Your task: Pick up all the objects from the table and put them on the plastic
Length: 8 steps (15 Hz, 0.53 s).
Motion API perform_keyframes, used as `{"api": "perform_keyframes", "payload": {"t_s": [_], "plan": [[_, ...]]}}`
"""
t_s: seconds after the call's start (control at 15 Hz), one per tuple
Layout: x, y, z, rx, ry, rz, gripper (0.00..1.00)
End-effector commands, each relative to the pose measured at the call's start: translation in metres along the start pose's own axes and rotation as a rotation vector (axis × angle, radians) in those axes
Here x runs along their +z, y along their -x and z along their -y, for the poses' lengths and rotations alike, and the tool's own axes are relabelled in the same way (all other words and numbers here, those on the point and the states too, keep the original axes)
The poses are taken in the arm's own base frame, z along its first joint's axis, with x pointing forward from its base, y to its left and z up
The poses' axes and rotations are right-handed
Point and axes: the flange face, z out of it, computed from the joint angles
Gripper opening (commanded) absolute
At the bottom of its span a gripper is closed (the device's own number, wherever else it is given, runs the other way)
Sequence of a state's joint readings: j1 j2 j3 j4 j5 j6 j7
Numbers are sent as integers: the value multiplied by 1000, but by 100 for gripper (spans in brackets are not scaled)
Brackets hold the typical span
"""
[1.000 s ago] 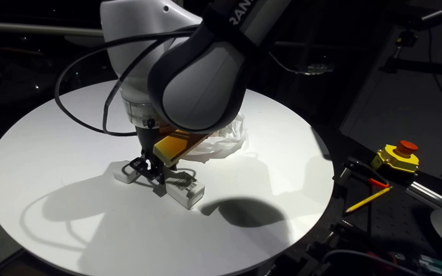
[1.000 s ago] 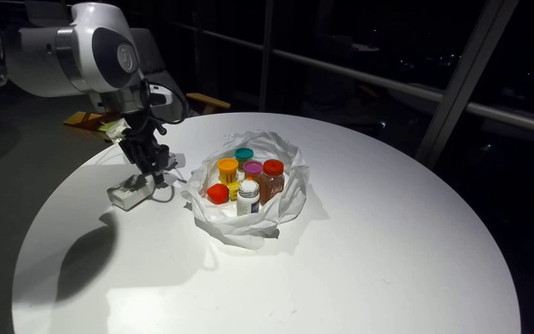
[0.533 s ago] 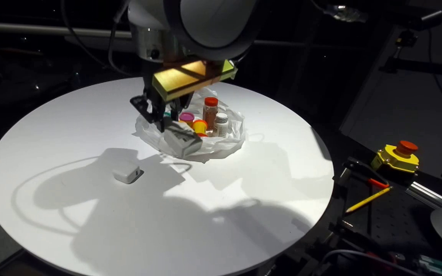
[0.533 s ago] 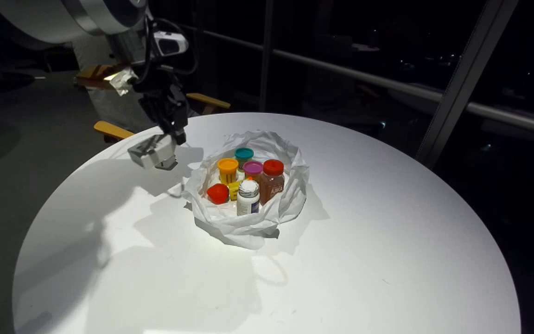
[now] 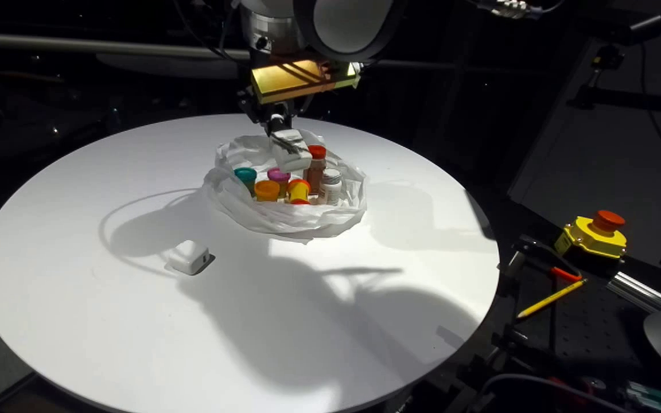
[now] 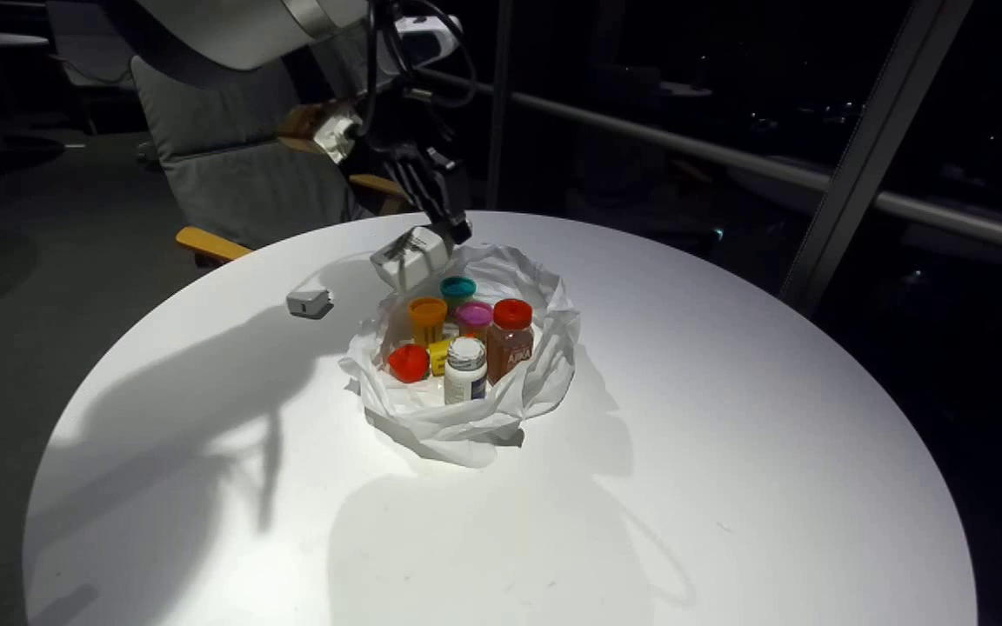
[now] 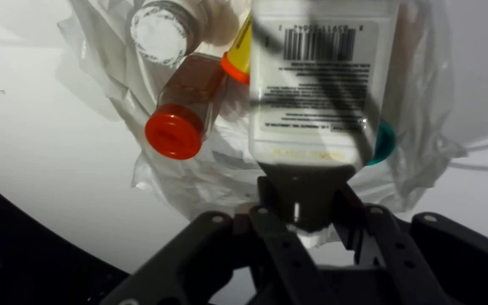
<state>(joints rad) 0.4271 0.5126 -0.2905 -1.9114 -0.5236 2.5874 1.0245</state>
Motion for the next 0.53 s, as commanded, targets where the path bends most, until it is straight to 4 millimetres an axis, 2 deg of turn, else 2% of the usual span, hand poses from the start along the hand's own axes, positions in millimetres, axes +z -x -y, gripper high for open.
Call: {"api": "perform_keyframes", "payload": {"t_s": [0.0,0.2,0.47], "plan": [[31,-16,4,55,56,-66,11],[51,-13,12,53,88,-59,11],[69,-11,14,60,134,-57,11]]}}
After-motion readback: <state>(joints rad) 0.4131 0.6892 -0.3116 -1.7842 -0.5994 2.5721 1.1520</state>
